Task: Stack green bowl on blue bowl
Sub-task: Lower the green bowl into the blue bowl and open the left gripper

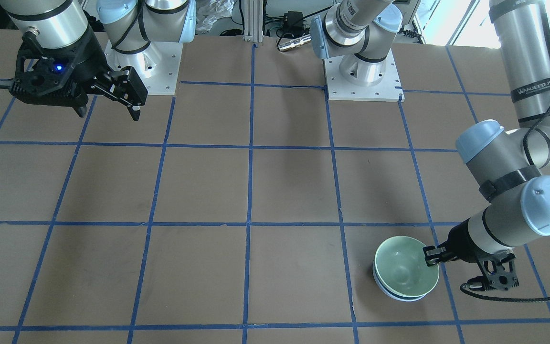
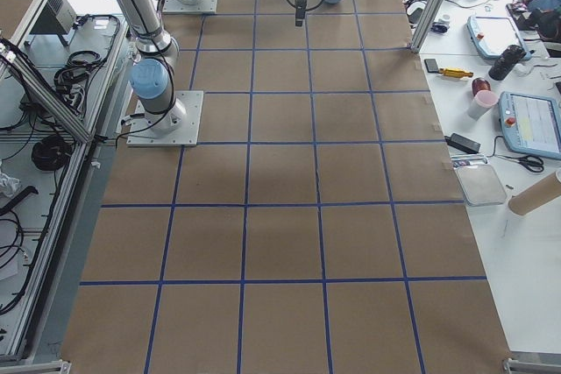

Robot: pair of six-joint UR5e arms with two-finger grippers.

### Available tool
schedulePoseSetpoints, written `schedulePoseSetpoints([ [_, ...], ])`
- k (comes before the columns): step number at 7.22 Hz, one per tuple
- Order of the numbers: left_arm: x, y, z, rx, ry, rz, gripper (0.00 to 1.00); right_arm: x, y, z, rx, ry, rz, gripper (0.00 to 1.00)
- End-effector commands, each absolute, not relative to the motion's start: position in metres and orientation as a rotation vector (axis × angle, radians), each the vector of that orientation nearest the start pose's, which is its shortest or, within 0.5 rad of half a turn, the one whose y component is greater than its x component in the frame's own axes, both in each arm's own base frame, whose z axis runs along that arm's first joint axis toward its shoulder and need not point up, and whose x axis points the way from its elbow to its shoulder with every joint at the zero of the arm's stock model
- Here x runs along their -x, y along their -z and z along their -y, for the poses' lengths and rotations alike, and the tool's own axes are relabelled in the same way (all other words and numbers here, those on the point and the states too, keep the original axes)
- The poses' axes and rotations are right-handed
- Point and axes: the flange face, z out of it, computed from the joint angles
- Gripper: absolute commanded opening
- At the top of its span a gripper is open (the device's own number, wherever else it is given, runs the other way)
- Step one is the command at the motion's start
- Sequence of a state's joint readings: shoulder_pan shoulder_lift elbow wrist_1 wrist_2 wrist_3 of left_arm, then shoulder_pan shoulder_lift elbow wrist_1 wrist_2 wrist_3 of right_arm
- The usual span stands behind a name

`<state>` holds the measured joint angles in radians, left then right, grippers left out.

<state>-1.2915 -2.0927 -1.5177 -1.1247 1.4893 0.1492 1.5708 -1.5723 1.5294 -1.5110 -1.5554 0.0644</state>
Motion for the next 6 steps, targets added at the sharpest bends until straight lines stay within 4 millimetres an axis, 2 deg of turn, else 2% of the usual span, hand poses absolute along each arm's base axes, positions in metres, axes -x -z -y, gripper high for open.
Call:
schedulePoseSetpoints([
  [1, -0.046, -0.249, 0.671, 0.194, -0.018, -3.214, 0.34, -0.135, -0.503, 0.489, -0.101, -0.027, -3.125, 1.00],
  [2, -0.046, -0.257, 0.672, 0.157, 0.006, -3.214, 0.74, -0.135, -0.503, 0.489, -0.101, -0.027, -3.125, 1.00],
  [3, -0.038, -0.282, 0.670, 0.152, 0.048, -3.208, 0.95, -0.135, -0.503, 0.489, -0.101, -0.027, -3.125, 1.00],
  [4, -0.014, -0.301, 0.661, 0.109, 0.026, -3.211, 1.00, -0.135, -0.503, 0.489, -0.101, -0.027, -3.125, 1.00],
  [5, 0.014, -0.338, 0.648, 0.047, 0.028, -3.211, 1.00, -0.135, -0.503, 0.489, -0.101, -0.027, -3.125, 1.00],
  [6, 0.038, -0.381, 0.624, 0.002, -0.010, -3.214, 1.00, -0.135, -0.503, 0.489, -0.101, -0.027, -3.125, 1.00],
])
